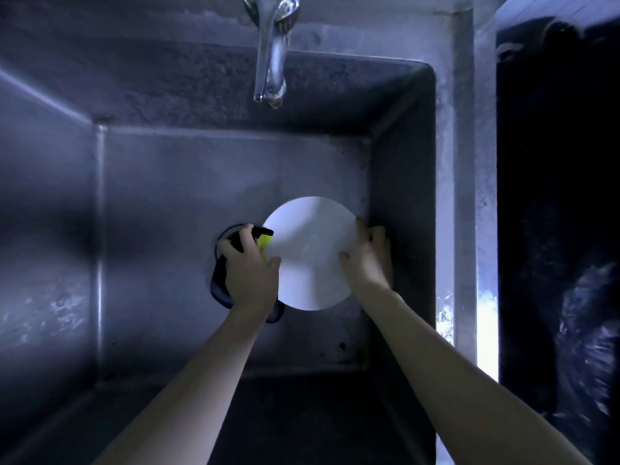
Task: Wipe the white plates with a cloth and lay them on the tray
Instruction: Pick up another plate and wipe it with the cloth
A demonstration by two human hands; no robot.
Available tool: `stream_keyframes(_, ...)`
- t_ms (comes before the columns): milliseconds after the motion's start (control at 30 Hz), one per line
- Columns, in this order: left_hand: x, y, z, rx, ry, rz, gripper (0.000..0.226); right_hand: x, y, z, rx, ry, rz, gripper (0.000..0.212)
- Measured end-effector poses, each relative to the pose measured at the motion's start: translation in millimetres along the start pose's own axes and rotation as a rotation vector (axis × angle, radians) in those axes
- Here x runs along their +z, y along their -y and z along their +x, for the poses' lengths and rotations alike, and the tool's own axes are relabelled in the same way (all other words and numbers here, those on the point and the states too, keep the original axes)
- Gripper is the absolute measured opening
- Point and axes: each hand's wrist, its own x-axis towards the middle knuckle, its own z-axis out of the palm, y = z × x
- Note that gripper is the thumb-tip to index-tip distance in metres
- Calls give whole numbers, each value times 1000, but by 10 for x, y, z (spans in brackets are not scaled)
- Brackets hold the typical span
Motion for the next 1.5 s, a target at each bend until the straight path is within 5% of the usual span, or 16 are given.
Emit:
stream_keyframes(267, -100, 29, 101, -67, 59, -128, 60, -94, 32, 25, -10, -82, 182, 55)
stream_keyframes(467, -259, 163, 105, -61, 74, -236, 58, -228, -4, 66, -10, 34, 429, 19)
stream_keyframes(967, -1307, 367, -603, -198, -13, -636, 59, -593, 189, -827, 14, 95, 965, 22)
stream_keyframes(1267, -2062, -56, -1332, 229, -157, -781, 54, -694, 602, -1585, -39, 27, 1219, 24)
stream_keyframes(1500, -2101, -248, -1858, 804, -158, -100, 78, -807, 902, -2105, -217, -138, 1240, 31)
